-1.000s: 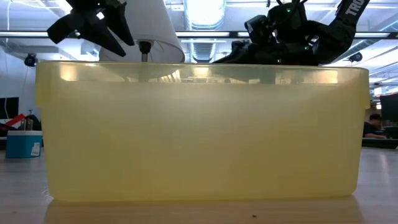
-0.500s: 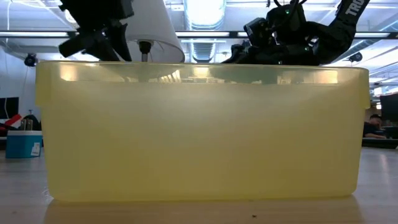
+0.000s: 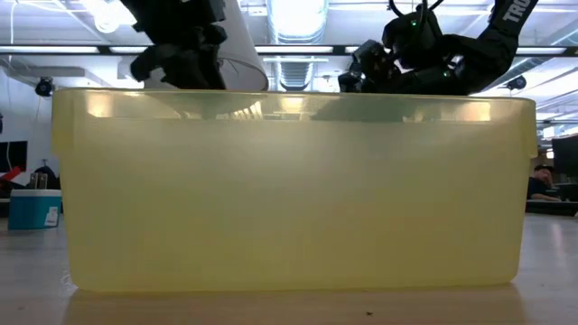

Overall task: Pick and place items into bin
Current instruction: Put the card reader box into the black bin

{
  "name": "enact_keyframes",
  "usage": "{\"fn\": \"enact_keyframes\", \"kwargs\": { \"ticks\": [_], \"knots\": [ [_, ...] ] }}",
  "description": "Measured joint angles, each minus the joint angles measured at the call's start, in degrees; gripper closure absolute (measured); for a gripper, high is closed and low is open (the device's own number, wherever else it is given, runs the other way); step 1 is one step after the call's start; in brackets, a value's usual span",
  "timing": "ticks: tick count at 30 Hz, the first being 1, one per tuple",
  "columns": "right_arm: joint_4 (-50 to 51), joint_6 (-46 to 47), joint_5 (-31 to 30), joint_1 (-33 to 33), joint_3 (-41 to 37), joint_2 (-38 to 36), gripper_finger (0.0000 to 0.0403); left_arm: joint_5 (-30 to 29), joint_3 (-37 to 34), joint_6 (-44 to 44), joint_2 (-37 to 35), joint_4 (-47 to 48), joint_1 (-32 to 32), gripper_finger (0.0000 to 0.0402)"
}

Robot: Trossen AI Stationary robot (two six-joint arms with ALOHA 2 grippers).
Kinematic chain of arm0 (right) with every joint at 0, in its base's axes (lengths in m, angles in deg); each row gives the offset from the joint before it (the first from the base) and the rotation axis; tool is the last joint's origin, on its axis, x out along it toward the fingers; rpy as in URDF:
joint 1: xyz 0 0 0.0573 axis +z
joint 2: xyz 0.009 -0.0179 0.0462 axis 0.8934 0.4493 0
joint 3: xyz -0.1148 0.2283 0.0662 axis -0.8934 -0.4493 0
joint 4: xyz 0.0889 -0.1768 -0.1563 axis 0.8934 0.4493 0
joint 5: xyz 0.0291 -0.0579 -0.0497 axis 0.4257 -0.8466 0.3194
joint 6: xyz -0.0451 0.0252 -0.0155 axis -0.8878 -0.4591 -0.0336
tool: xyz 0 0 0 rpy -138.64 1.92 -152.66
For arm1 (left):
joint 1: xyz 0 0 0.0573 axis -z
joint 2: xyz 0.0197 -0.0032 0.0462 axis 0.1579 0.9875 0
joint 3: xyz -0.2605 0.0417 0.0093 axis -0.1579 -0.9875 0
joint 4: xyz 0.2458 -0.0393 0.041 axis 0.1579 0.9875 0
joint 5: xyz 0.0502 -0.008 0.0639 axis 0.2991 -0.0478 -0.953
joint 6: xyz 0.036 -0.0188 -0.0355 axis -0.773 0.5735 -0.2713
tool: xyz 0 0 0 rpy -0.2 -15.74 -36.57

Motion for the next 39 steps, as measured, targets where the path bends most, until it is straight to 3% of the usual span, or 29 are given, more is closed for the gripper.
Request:
{"fn": "enact_keyframes", "kwargs": {
  "ticks": [5,11,16,27,39],
  "knots": [
    [4.96,1.59,-5.61,-0.07,-0.86,-2.20,0.0328,1.87,0.00,-3.04,0.57,-4.36,-4.53,0.0256],
    [9.60,5.30,-5.35,-0.04,-4.03,-8.07,0.0328,4.68,0.04,-3.36,1.76,-7.01,-8.28,0.0256],
    [9.54,7.53,-1.24,0.00,-8.37,-13.71,0.0328,6.38,0.00,-2.98,2.87,-7.11,-9.45,0.0256],
    [1.25,7.78,0.44,0.00,-17.41,-22.75,0.0328,7.97,-0.02,-5.30,4.77,-14.61,-9.69,0.0256],
    [-2.14,7.27,0.31,0.00,-20.04,-24.30,0.0328,7.92,-0.02,-2.47,6.56,-17.38,-9.69,0.0256]
  ]
}}
